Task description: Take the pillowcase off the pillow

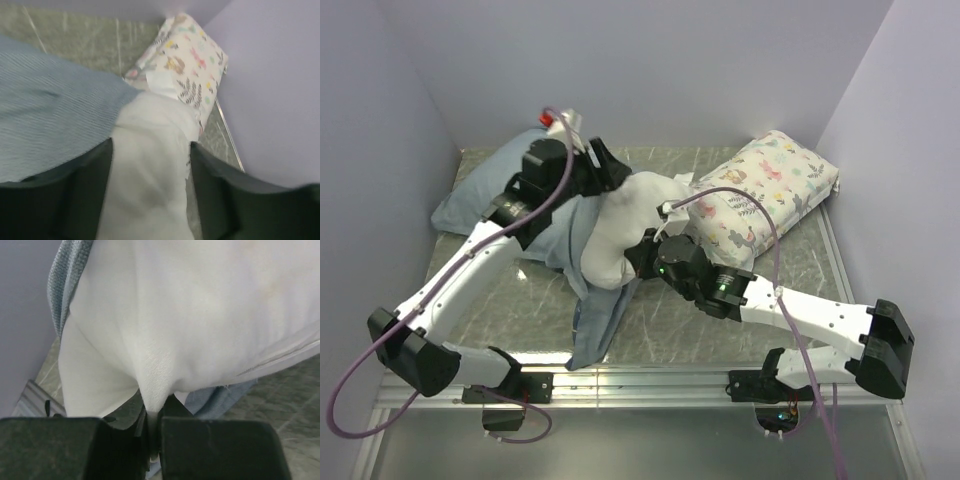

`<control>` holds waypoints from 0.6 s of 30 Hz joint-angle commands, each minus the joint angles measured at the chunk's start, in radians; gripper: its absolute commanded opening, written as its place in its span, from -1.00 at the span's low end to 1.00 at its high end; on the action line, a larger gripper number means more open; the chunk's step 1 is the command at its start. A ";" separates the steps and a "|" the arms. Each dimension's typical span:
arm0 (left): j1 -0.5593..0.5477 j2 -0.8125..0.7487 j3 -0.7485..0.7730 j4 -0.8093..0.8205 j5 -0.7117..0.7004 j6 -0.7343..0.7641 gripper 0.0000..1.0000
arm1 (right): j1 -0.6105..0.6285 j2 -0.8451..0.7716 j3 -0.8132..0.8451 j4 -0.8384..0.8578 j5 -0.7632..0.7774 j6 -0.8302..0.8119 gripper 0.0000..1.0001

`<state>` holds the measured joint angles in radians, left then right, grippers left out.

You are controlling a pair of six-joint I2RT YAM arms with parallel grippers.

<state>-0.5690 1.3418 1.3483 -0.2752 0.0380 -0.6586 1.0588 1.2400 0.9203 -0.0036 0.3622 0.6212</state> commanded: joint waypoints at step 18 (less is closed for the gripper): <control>0.253 0.074 0.100 -0.214 -0.142 0.263 0.60 | -0.033 -0.034 0.276 -0.188 0.073 -0.199 -1.00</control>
<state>-0.3141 1.4204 1.4418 -0.4679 -0.0807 -0.4377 1.0378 1.2079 1.1141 -0.2310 0.4030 0.4679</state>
